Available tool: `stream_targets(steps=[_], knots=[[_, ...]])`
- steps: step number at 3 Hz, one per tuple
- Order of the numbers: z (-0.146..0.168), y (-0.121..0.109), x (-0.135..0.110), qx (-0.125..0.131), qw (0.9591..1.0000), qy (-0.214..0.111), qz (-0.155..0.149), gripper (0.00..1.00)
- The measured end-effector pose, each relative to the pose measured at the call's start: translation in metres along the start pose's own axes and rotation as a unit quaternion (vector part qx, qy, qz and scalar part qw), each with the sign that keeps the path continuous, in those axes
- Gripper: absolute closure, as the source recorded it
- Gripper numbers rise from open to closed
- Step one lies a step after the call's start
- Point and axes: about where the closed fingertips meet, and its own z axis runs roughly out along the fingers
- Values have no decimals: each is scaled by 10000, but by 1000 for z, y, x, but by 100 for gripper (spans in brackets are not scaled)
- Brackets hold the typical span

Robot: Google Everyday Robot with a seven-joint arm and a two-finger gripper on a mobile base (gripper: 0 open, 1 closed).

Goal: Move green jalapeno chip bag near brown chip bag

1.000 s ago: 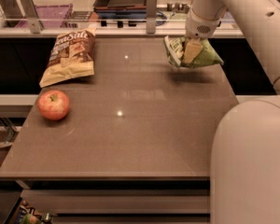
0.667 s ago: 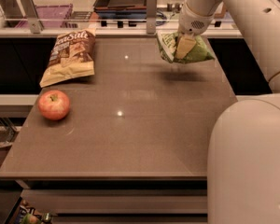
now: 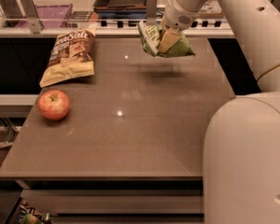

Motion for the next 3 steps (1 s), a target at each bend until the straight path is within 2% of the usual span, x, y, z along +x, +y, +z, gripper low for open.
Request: stream_targets(steps=[1, 2, 3], knots=[[11, -3, -31, -43, 9985, -467, -265, 100], [24, -2, -55, -113, 9968, -671, -422, 100], [38, 4, -75, -200, 9961, -647, -567, 100]])
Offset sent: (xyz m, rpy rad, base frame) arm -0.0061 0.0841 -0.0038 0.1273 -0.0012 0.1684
